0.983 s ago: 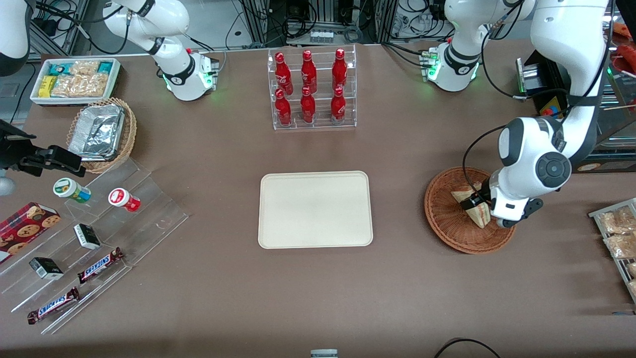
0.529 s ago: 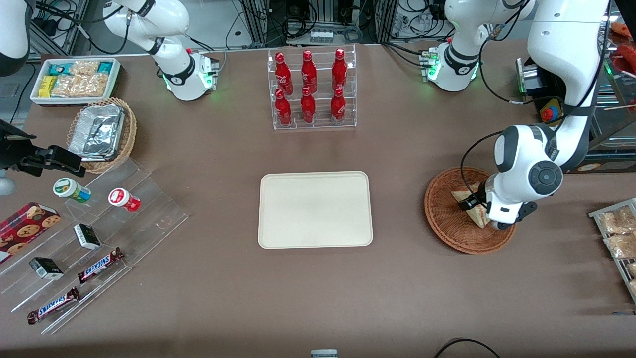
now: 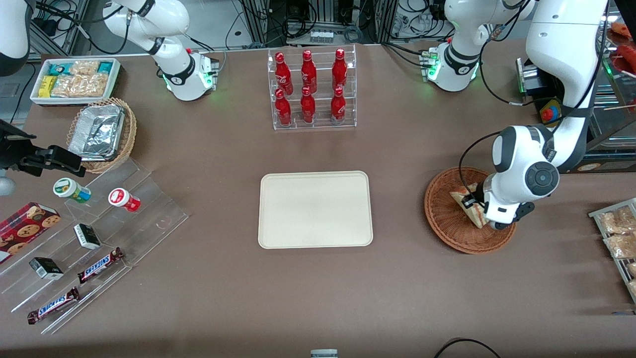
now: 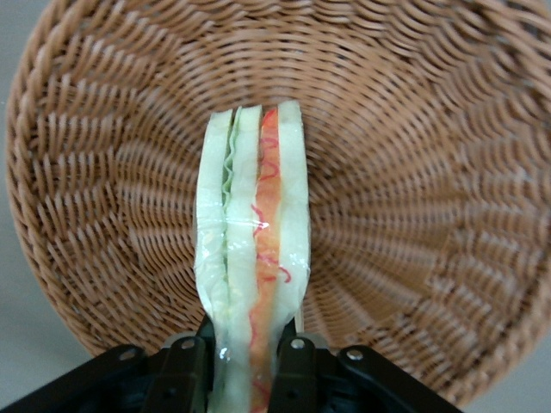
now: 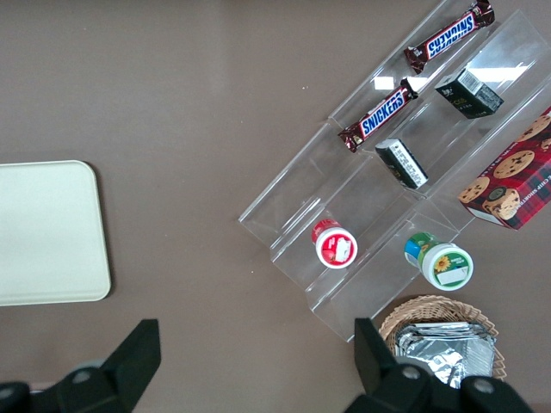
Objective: Place sandwich from basket to tray
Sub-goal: 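Close the left gripper on the sandwich and lift it from the basket, then carry the sandwich with the left gripper over the white tray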
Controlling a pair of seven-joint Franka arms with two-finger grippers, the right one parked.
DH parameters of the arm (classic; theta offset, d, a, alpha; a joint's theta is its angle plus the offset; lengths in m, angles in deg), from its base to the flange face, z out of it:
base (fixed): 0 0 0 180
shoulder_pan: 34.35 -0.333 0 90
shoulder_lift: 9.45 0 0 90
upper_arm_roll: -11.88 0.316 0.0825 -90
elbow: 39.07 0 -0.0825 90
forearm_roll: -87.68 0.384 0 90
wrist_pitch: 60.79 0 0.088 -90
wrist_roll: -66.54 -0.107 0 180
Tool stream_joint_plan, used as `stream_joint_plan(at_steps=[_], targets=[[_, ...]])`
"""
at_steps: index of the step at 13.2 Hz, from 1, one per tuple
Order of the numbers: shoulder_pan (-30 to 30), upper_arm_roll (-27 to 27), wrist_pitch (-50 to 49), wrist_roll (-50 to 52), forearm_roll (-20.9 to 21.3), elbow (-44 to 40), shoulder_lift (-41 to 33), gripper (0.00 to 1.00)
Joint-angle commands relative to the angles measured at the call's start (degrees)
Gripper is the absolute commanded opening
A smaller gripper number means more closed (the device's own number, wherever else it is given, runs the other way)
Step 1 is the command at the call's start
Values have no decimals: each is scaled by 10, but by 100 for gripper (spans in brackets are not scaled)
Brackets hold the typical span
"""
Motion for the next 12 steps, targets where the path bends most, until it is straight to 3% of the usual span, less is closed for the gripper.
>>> stream_joint_plan(at_steps=[1,7,12], targets=[[44,0,-65,7,28,-37,-23,0],[164,0,-168,50,44,-146,-10,0],[262,-2,-162,88,32,-238,57,0]])
